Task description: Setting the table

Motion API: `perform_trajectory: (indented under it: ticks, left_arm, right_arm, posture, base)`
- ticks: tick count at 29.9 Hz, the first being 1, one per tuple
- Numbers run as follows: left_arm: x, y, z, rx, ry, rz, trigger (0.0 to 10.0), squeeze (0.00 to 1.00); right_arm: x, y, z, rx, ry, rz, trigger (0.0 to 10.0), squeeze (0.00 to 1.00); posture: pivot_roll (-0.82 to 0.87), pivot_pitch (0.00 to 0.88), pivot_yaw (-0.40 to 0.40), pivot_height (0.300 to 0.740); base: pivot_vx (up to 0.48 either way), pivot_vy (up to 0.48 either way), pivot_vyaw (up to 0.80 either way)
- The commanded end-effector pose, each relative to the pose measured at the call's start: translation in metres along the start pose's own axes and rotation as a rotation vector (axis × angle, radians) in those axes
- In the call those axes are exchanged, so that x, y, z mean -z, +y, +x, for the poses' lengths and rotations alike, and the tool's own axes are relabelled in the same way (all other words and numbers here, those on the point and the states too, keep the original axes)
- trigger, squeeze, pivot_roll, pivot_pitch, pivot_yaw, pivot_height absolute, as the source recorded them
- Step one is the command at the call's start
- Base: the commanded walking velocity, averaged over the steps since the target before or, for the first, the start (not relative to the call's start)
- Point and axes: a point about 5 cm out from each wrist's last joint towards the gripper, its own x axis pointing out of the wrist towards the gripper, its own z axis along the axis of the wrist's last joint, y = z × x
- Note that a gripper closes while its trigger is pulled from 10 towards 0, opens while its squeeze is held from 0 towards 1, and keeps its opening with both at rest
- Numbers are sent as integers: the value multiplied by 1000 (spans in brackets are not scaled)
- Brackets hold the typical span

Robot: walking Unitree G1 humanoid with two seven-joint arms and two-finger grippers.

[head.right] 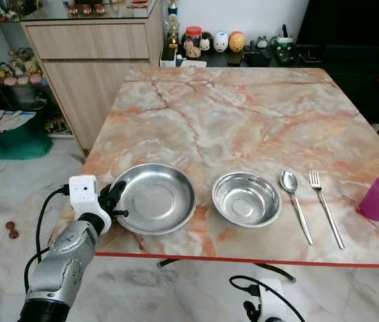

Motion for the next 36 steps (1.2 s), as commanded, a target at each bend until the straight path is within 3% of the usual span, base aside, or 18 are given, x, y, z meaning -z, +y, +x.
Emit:
perform_trajectory:
  ticks: [1,3,7,18,27,36]
  left_arm:
    - [-8,4,-2,-9,-53,-55,10000,0]
    - [-9,5,-3,-15,-69,-89,10000,0]
    - [-16,9,-6,-22,-135,-236,10000,0]
    - [-26,17,-8,-50,-204,-345,10000,0]
    - [-62,7,-13,8,-378,-325,10000,0]
    - [-75,4,-19,20,-425,-284,10000,0]
  right_arm:
    - [0,-1,0,2,10,-3,10000,0]
    - [0,-2,0,3,11,-4,10000,0]
    - [-1,-3,0,4,10,-7,10000,0]
    - [-2,-4,0,4,8,-9,10000,0]
    - [-3,-4,0,6,4,-5,10000,0]
    - [-3,-4,0,7,-1,3,10000,0]
  posture:
    - [26,0,-11,707]
    - [26,0,-13,707]
    - [31,0,-20,707]
    - [31,0,-27,707]
    - [31,0,-33,707]
    - [35,0,-38,707]
  base:
    - [0,0,0]
    - [0,0,0]
    - [0,0,0]
    - [0,0,0]
    - [0,0,0]
    - [0,-31,0]
